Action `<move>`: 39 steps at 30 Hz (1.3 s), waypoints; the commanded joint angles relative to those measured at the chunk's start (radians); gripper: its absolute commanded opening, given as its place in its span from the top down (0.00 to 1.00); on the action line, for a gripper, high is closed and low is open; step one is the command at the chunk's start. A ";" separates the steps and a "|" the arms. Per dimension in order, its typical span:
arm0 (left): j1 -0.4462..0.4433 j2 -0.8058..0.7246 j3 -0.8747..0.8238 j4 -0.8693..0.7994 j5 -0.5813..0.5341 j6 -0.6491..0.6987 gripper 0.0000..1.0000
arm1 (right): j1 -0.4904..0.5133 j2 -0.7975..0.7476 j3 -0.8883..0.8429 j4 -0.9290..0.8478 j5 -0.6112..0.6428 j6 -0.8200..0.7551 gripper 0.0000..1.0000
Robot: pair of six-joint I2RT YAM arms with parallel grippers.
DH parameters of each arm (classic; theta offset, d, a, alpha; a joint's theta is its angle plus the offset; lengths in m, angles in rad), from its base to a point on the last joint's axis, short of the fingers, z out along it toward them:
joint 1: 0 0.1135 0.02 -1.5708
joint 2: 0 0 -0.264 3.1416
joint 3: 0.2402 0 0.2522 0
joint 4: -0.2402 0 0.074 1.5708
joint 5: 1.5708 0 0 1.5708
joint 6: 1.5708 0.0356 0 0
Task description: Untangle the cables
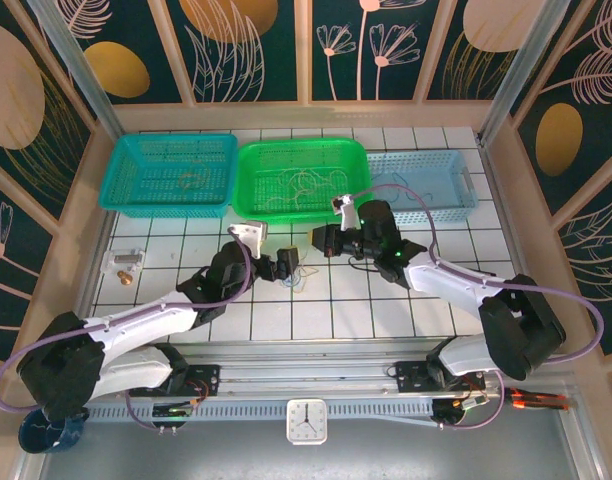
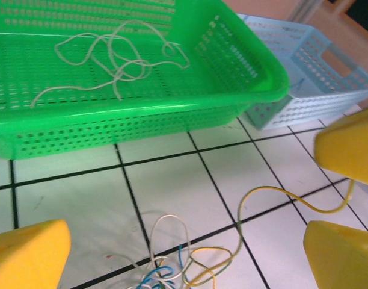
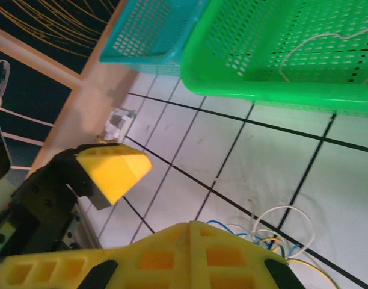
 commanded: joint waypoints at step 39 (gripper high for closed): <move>0.005 0.166 0.063 0.290 0.340 0.127 0.76 | 0.068 -0.045 0.059 0.137 -0.100 0.110 1.00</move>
